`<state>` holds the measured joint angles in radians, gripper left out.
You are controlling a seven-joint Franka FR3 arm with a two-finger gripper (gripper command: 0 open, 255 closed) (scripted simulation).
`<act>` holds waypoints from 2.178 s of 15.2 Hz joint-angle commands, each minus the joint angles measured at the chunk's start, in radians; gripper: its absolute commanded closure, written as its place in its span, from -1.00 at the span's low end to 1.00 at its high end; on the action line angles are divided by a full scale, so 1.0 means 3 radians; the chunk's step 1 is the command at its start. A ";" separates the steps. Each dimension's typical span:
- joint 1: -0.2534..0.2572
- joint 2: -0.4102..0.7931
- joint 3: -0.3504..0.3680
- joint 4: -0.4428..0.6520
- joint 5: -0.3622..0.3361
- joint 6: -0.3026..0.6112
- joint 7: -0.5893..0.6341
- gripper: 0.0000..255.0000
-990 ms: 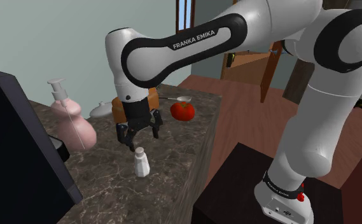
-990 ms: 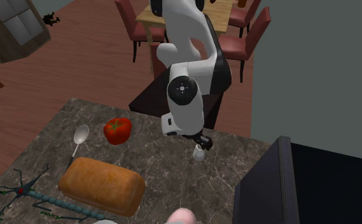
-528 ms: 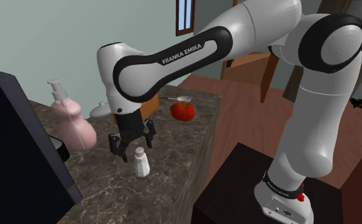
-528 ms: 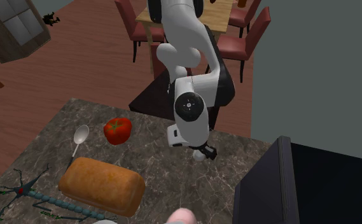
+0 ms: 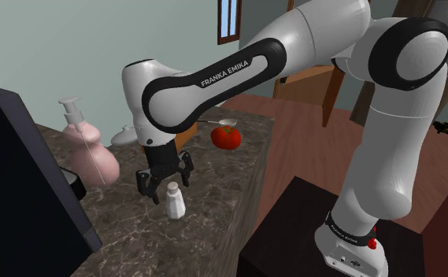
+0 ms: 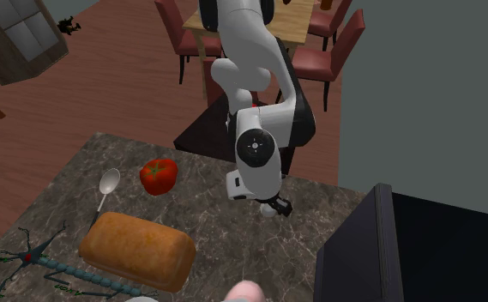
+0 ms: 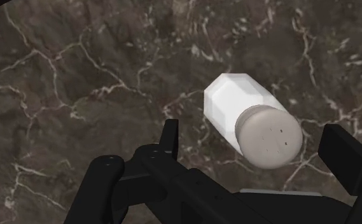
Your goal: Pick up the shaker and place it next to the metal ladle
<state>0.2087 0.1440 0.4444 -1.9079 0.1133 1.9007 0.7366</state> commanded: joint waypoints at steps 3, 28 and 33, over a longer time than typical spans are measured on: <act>0.0000 0.0000 0.0000 0.0000 0.0000 0.0000 0.0000 1.00; -0.0020 -0.0148 0.0002 0.0548 0.0044 -0.0682 0.0051 1.00; -0.0020 -0.0154 0.0003 0.0765 0.0044 -0.0902 0.0079 1.00</act>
<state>0.2024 0.0958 0.4451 -1.6940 0.1274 1.6440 0.7580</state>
